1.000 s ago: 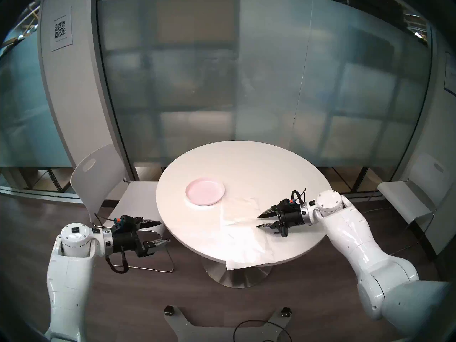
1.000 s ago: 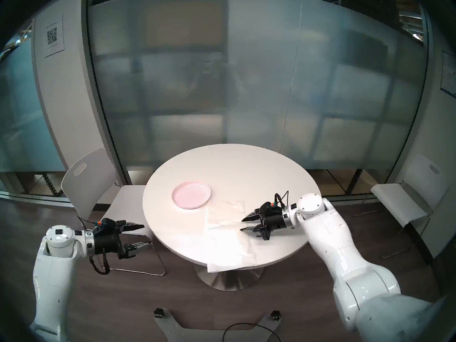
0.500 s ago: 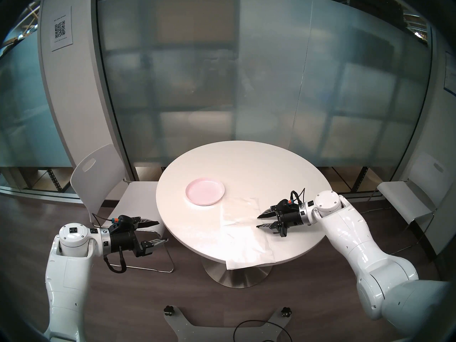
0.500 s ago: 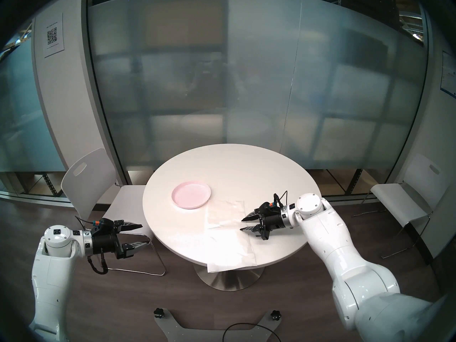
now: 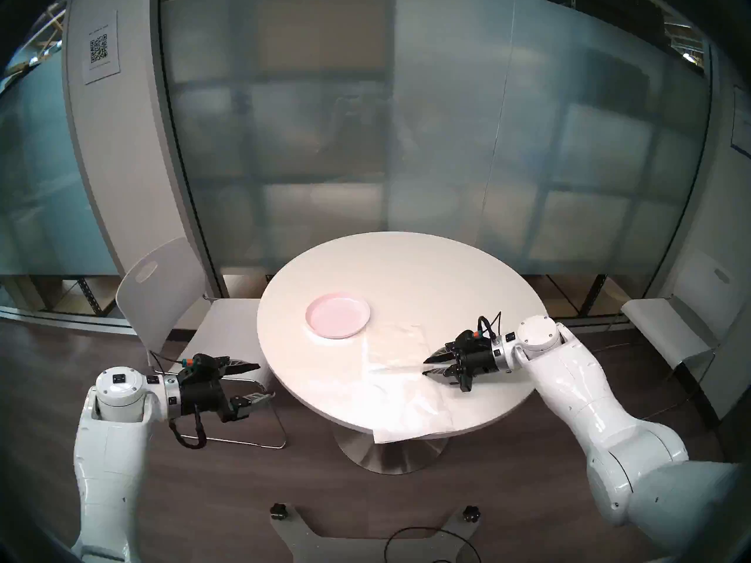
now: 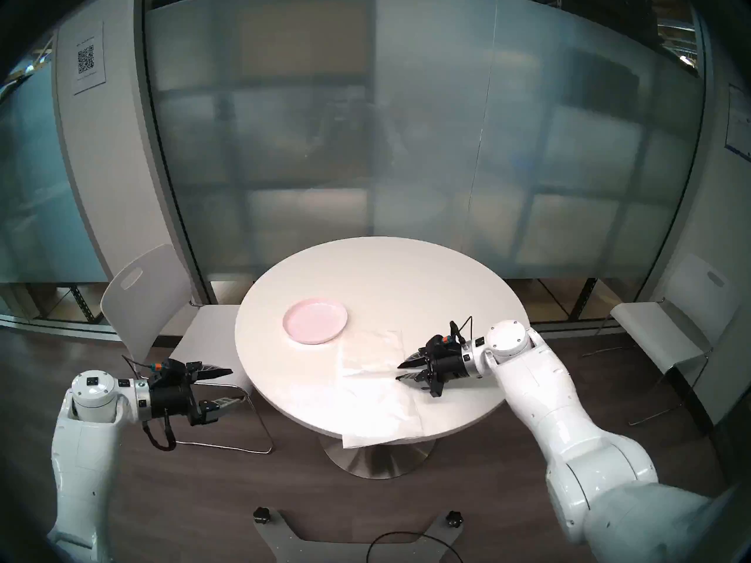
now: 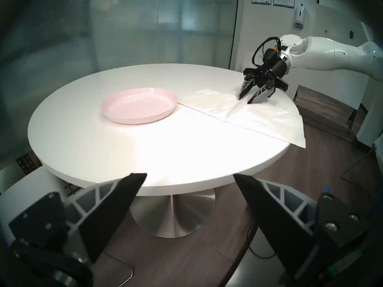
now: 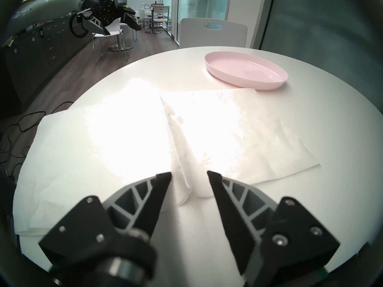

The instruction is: Fold the napkin in half twice and place it beside the plate

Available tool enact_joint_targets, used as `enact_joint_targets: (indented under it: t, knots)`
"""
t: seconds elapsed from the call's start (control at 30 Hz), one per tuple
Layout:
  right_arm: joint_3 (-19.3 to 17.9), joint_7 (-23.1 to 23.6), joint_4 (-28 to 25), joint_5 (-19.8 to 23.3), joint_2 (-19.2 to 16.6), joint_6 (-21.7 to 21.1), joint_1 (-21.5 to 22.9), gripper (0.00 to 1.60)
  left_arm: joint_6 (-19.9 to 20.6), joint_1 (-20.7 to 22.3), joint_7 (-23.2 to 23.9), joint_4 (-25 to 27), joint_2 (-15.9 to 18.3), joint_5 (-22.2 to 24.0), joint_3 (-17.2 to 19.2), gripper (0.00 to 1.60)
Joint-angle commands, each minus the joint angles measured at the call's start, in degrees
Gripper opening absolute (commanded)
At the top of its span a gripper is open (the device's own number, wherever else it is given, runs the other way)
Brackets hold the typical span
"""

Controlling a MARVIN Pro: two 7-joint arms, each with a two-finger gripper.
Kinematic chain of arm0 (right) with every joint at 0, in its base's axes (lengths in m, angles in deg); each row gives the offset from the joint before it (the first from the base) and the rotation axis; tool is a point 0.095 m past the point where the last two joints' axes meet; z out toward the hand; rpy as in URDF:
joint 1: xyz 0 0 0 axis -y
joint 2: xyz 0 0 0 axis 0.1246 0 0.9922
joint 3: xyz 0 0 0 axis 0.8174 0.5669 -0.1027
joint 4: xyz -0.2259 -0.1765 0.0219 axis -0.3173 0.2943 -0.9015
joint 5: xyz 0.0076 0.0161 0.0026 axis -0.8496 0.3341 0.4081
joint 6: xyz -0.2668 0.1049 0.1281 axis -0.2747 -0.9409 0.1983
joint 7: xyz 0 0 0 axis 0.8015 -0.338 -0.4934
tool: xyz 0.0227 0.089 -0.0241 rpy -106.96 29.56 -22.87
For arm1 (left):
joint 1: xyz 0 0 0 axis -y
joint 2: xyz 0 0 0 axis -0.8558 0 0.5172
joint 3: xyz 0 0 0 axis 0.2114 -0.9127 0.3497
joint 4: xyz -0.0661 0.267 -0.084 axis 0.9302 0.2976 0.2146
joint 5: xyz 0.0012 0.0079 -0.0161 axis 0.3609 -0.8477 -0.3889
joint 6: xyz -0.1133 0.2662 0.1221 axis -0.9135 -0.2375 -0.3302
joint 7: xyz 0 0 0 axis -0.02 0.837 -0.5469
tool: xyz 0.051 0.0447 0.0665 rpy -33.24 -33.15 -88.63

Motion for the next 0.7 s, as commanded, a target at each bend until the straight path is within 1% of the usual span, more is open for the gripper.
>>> enact_joint_targets:
  t: [0.0, 0.1, 0.17, 0.3, 0.33, 0.37, 0.4, 0.43, 0.53, 0.57, 0.6, 0.67]
  knots:
    - [-0.3, 0.46, -0.64, 0.4, 0.1, -0.13, 1.05, 0.74, 0.0, 0.46, -0.19, 0.41, 0.13, 0.06, 0.21, 1.6]
    - [-0.42, 0.55, -0.5, 0.43, 0.16, -0.03, 1.05, 0.73, 0.05, 0.54, -0.16, 0.43, 0.17, 0.01, 0.13, 1.6]
    - [-0.46, 0.61, -0.34, 0.42, 0.19, 0.12, 1.11, 0.65, 0.08, 0.61, -0.2, 0.39, 0.15, -0.04, 0.06, 1.6]
    - [-0.59, 0.86, -0.19, 0.41, 0.21, 0.28, 1.22, 0.63, 0.13, 0.81, -0.29, 0.25, 0.13, -0.21, -0.12, 1.6]
    - [-0.64, 0.89, -0.22, 0.41, 0.21, 0.28, 1.22, 0.46, 0.13, 0.86, -0.33, 0.22, 0.12, -0.26, -0.16, 1.6]
    - [-0.64, 0.89, -0.22, 0.41, 0.21, 0.28, 1.22, 0.46, 0.13, 0.86, -0.33, 0.22, 0.12, -0.26, -0.16, 1.6]
    - [-0.68, 1.0, -0.25, 0.42, 0.21, 0.24, 1.24, 0.36, 0.15, 0.91, -0.33, 0.19, 0.13, -0.3, -0.21, 1.6]
    - [-0.71, 1.07, -0.26, 0.38, 0.2, 0.25, 1.26, 0.33, 0.14, 0.95, -0.32, 0.15, 0.14, -0.33, -0.25, 1.6]
    - [-0.84, 1.02, -0.31, 0.3, 0.22, 0.32, 1.25, 0.32, 0.14, 1.14, -0.35, 0.07, 0.1, -0.4, -0.37, 1.6]
    - [-0.86, 1.05, -0.28, 0.28, 0.23, 0.32, 1.26, 0.06, 0.15, 1.22, -0.34, 0.03, 0.08, -0.42, -0.43, 1.6]
    - [-0.9, 1.06, -0.24, 0.25, 0.24, 0.35, 1.3, 0.01, 0.15, 1.27, -0.33, -0.01, 0.09, -0.45, -0.47, 1.6]
    - [-0.95, 1.07, -0.14, 0.19, 0.27, 0.42, 1.36, 0.03, 0.18, 1.36, -0.32, -0.09, 0.1, -0.49, -0.56, 1.6]
